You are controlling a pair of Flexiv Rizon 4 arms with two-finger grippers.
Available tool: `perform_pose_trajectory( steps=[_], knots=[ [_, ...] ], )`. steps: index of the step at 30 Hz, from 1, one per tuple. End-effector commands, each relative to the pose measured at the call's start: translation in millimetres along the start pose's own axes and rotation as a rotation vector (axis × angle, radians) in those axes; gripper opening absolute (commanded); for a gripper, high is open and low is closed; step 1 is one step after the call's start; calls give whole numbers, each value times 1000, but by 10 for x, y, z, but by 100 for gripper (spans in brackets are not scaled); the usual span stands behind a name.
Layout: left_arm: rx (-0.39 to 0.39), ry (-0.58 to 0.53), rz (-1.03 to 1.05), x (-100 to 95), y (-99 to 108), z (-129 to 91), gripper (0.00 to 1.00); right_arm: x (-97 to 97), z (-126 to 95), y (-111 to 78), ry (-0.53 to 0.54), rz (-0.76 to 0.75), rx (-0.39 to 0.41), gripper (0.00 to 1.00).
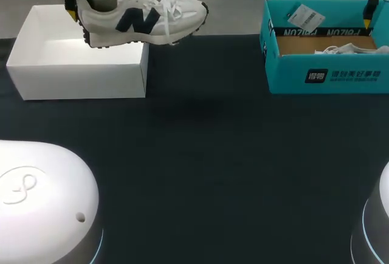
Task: Take the shoe out of the shoebox, open the shoe tongue, remove and reinsert the insole, then place the shoe into the shoebox
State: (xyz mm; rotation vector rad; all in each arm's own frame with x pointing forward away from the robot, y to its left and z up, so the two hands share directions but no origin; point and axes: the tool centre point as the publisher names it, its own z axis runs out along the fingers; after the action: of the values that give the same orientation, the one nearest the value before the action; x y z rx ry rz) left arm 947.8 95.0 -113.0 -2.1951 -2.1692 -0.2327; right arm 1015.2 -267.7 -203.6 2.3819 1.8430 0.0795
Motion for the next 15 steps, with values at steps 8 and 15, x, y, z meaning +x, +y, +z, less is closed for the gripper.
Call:
perform_pose_trajectory(
  steps=[8, 15],
  knots=[
    [-136, -4, 21, -447, -416, -23, 0, 2, 1, -7, 0, 1, -2, 100],
    [-96, -25, 36, -699, -688, -29, 0, 2, 1, -7, 0, 1, -2, 100]
  ],
)
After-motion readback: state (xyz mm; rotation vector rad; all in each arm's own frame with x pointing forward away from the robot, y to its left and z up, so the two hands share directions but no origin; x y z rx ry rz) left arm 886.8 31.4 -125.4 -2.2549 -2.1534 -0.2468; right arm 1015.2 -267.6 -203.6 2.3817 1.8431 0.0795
